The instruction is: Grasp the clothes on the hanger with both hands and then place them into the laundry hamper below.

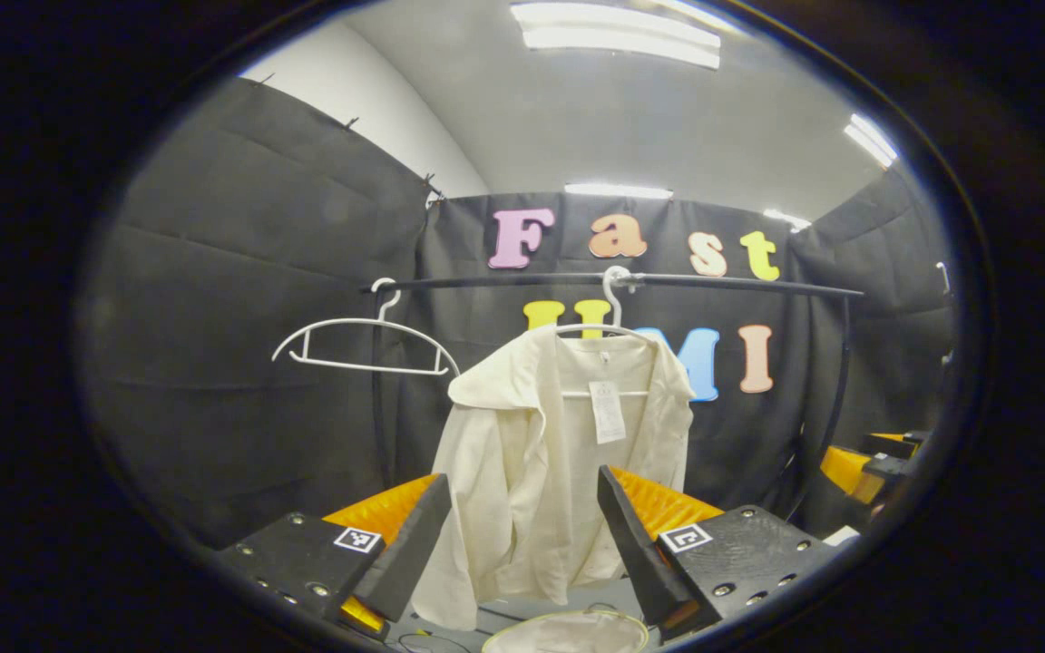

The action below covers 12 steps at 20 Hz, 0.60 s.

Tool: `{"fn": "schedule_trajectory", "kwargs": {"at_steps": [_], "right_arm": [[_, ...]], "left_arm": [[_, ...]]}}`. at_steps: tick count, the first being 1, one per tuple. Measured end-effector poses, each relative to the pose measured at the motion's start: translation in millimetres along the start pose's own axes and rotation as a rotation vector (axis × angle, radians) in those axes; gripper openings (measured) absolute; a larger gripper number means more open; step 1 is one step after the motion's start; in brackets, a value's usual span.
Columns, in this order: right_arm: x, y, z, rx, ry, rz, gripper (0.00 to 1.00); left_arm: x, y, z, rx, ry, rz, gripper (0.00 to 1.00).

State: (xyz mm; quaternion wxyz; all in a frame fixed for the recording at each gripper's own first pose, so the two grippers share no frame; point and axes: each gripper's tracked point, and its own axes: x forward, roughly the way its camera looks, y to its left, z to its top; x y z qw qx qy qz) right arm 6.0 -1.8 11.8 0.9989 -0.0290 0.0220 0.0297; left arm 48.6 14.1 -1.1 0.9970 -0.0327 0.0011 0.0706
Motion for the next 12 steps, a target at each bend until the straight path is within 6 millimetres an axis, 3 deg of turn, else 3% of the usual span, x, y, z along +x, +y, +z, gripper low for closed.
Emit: {"fn": "schedule_trajectory", "kwargs": {"at_steps": [11,12], "right_arm": [[72.7,-9.8,-11.6,0.025,0.024,0.124,0.92],[78.2,-10.5,-14.9,0.024,0.028,0.135,0.95]], "left_arm": [[88.2,-24.8,-6.9,-0.033,0.041,0.187,0.93],[95.6,-26.1,-7.3,-0.041,0.041,0.201,0.95]]}}
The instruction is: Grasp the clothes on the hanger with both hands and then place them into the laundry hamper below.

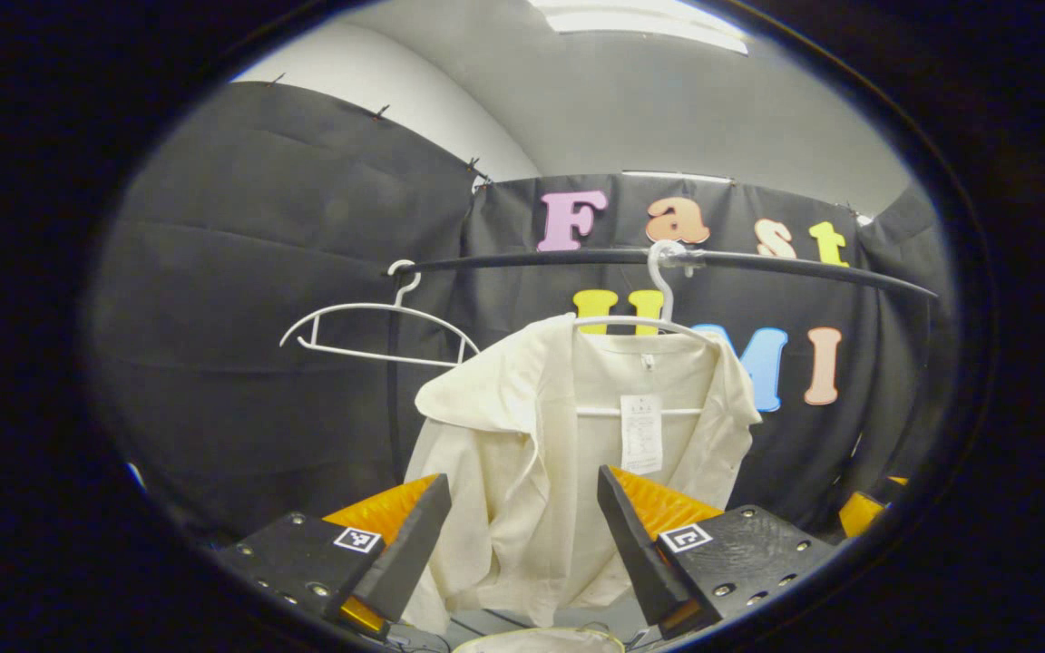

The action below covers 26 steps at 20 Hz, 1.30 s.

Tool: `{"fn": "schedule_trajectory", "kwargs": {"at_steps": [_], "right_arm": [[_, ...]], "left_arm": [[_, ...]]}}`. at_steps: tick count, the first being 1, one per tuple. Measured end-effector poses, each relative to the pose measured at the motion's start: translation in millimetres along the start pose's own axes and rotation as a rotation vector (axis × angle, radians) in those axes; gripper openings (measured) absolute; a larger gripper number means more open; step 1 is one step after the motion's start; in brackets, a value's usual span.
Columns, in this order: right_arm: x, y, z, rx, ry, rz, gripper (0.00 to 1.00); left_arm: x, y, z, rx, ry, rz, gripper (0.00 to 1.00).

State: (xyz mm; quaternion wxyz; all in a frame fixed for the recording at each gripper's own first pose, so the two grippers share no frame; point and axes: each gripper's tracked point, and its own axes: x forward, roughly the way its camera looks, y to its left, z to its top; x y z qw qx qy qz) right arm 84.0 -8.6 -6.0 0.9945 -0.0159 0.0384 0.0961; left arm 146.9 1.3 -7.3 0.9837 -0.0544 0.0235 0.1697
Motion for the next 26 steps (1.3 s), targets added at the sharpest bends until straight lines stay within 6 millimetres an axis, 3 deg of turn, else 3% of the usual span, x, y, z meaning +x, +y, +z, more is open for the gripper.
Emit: {"fn": "schedule_trajectory", "kwargs": {"at_steps": [9,17,21,24,26], "right_arm": [[53.0,-14.8,-23.2,-0.003,0.04,0.129,0.95],[94.3,-17.5,-45.4,0.019,0.098,0.199,0.96],[104.8,-6.5,-48.5,0.03,0.113,0.251,0.95],[101.3,5.4,-51.2,0.029,0.117,0.299,0.95],[93.5,17.2,-54.4,0.032,0.124,0.334,0.95]], "left_arm": [[63.9,-7.4,-15.7,0.025,0.015,0.17,0.95],[86.5,9.5,-15.5,0.082,0.015,0.334,0.95],[85.4,19.8,-12.1,0.116,0.011,0.385,0.68],[82.5,25.1,-6.8,0.137,0.008,0.393,0.31],[77.5,27.6,-4.2,0.134,0.002,0.397,0.31]]}}
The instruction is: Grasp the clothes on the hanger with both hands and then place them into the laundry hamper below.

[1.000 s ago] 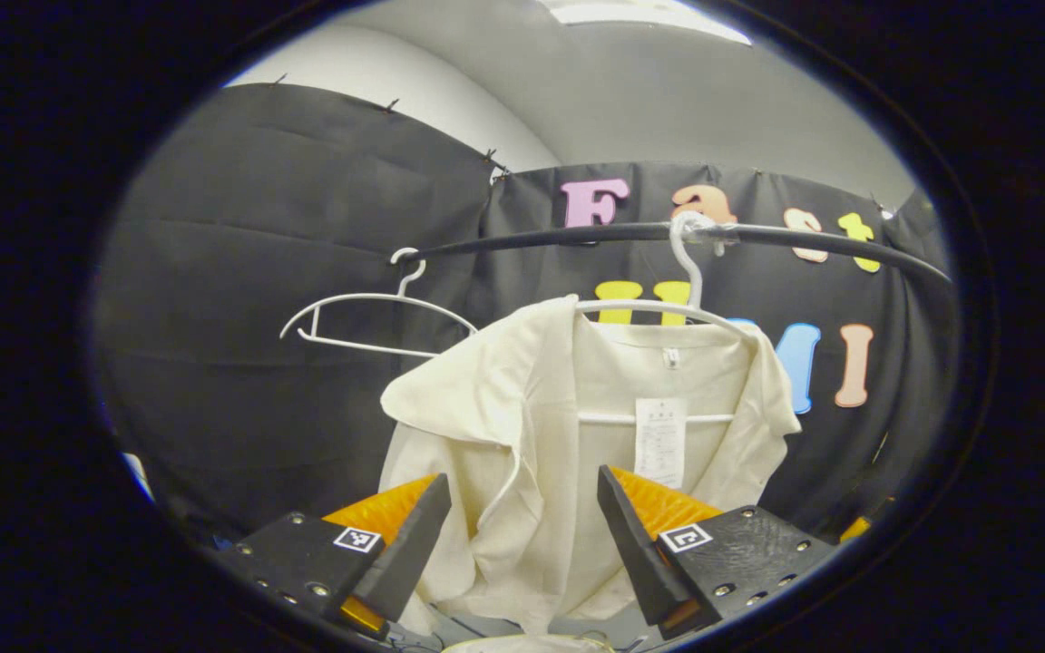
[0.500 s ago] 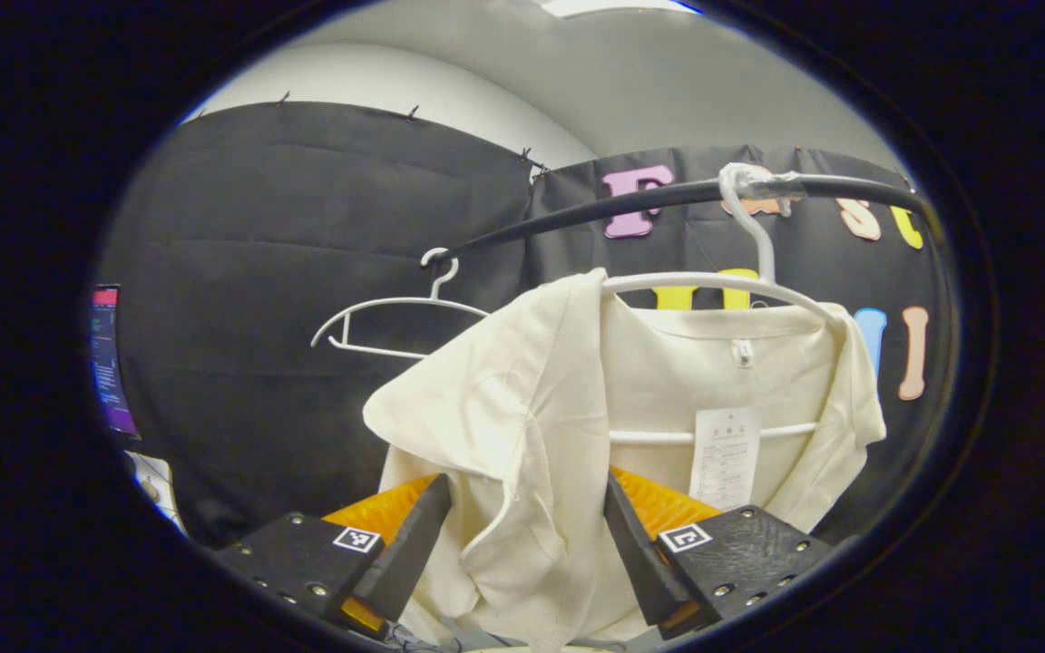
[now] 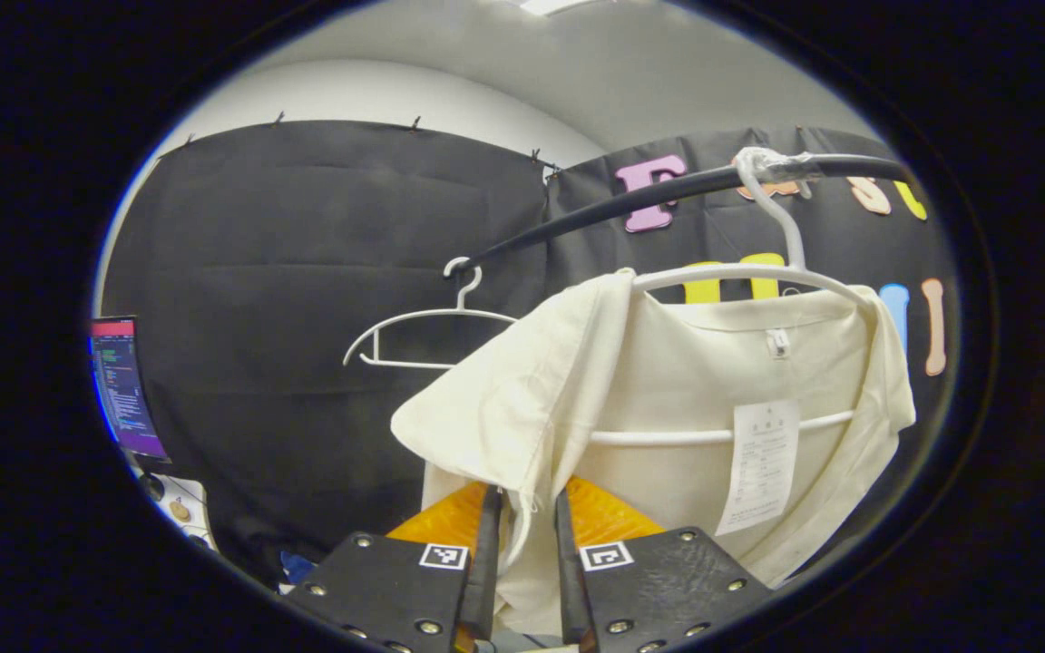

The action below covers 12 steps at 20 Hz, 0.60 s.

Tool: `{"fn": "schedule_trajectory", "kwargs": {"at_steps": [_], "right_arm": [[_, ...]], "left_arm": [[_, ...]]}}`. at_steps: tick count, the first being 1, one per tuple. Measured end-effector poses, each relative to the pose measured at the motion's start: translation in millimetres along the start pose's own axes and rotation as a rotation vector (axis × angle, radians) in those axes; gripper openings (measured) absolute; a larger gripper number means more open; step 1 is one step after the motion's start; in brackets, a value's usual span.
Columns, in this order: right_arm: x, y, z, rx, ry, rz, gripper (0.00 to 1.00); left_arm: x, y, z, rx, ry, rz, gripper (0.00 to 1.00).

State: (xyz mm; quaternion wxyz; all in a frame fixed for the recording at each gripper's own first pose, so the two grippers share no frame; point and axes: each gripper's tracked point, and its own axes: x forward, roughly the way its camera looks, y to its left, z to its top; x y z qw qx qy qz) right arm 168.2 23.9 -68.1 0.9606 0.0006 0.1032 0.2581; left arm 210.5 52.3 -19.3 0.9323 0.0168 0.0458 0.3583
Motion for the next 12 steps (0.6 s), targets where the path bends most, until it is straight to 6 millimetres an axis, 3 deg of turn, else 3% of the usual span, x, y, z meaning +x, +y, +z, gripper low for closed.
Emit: {"fn": "schedule_trajectory", "kwargs": {"at_steps": [1,4,5,9,12], "right_arm": [[2.2,5.8,-0.5,-0.001,0.001,0.014,0.95],[6.2,26.3,4.0,-0.012,-0.005,0.047,0.92],[7.3,34.5,7.8,-0.016,-0.012,0.058,0.98],[13.1,67.1,27.6,-0.025,-0.052,0.067,0.98],[28.1,89.0,43.4,-0.016,-0.074,0.057,0.98]], "left_arm": [[3.2,-1.3,0.8,-0.015,-0.004,-0.026,0.06],[-6.7,-0.7,7.8,-0.023,-0.012,-0.088,0.01],[-11.2,2.3,7.3,-0.013,-0.014,-0.11,0.01],[-26.6,4.8,18.1,-0.024,-0.028,-0.196,0.0],[-37.4,8.6,25.6,-0.028,-0.026,-0.249,0.01]]}}
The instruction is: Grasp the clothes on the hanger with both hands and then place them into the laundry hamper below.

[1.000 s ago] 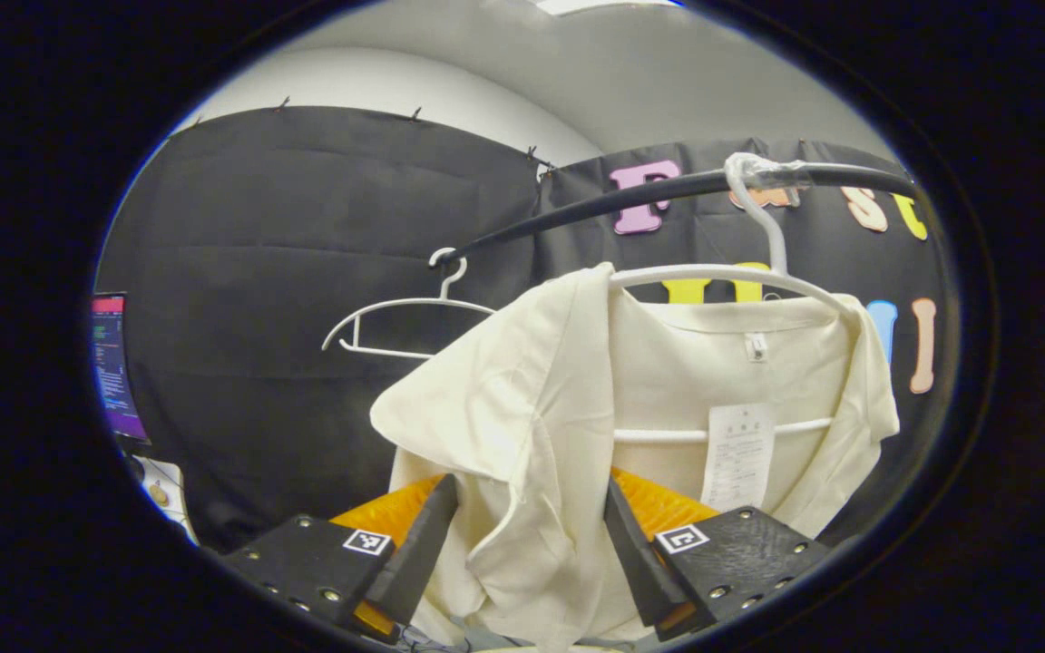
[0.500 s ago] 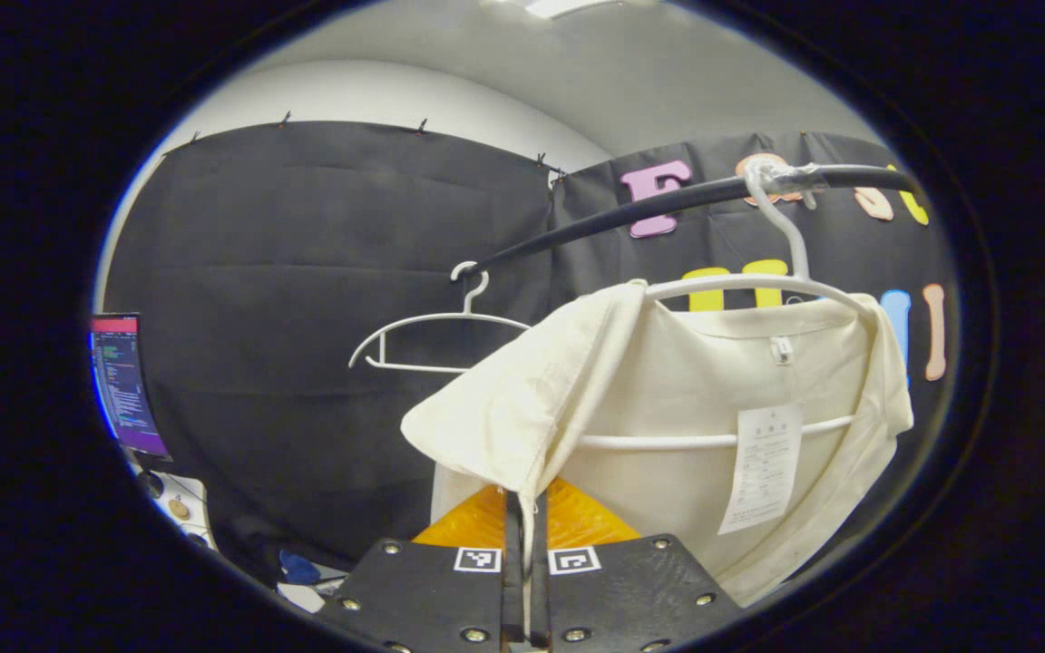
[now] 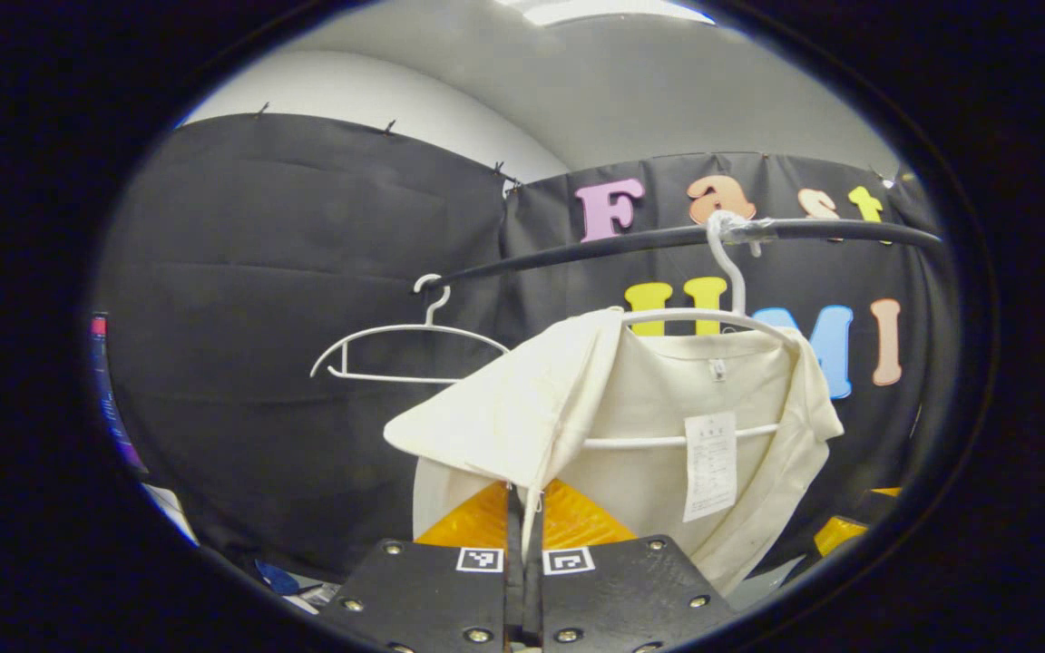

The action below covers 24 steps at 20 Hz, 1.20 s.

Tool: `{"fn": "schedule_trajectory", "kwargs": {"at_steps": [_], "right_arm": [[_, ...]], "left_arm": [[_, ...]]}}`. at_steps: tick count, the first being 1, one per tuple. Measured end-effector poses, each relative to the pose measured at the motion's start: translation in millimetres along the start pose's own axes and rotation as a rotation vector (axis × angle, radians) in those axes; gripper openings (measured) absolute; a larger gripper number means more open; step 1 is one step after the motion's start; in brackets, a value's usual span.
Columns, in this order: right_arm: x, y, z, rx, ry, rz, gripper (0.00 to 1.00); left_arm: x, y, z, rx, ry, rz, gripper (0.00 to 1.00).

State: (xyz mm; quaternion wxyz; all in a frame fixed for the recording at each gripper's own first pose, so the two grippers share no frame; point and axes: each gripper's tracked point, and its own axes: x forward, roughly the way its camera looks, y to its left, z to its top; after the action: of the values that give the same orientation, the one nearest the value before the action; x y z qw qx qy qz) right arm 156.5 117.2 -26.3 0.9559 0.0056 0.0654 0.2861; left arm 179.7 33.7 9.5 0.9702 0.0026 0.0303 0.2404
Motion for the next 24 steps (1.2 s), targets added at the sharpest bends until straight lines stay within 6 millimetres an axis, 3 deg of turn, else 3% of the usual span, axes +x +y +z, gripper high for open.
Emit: {"fn": "schedule_trajectory", "kwargs": {"at_steps": [4,8,16,24], "right_arm": [[24.6,25.3,17.1,-0.021,-0.026,-0.003,0.98],[56.1,30.1,34.1,-0.054,-0.079,-0.064,0.98],[97.8,31.4,23.8,-0.095,-0.094,-0.172,0.98],[115.6,28.0,19.0,-0.136,-0.085,-0.199,0.99]], "left_arm": [[-11.2,8.3,11.9,-0.087,0.002,-0.062,0.01],[-11.5,14.3,22.4,-0.103,-0.019,-0.084,0.01],[-19.5,21.3,37.7,-0.131,-0.045,-0.118,0.01],[-23.1,19.7,36.1,-0.123,-0.042,-0.137,0.01]]}}
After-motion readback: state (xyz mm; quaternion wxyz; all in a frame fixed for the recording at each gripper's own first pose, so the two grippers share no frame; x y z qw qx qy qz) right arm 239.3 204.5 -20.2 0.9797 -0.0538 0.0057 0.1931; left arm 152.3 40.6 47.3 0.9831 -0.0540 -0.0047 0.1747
